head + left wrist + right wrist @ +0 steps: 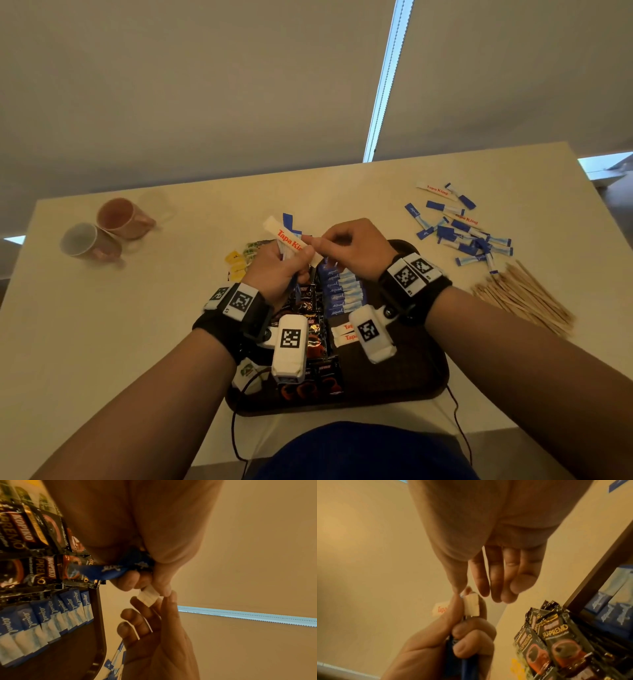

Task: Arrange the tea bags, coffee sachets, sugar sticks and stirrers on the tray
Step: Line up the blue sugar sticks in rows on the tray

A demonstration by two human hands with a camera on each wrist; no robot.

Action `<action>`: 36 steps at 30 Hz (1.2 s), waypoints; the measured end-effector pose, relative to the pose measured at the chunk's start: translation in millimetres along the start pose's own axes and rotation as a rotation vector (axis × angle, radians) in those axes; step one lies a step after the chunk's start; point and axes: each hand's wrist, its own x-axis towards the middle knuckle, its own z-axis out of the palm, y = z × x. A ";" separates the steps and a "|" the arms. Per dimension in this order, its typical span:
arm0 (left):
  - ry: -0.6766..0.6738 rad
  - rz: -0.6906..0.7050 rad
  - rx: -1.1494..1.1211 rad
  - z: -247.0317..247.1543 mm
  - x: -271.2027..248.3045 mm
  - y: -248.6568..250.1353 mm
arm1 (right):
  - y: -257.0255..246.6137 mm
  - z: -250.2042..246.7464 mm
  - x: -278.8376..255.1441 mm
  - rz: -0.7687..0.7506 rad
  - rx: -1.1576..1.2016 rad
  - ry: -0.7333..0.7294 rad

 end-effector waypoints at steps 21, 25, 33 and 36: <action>-0.036 -0.027 0.208 3.5 -2.6 6.2 | 8.8 -31.3 -13.5 0.172 0.315 0.147; 0.011 -0.060 0.194 -0.5 1.2 6.4 | 56.2 -41.3 -23.6 0.250 -0.233 0.047; -0.006 -0.051 0.196 5.4 2.5 3.1 | 122.4 -40.2 -63.2 0.464 -0.676 -0.364; -0.005 -0.056 0.193 9.5 1.3 1.3 | 122.0 -40.3 -60.2 0.480 -0.737 -0.346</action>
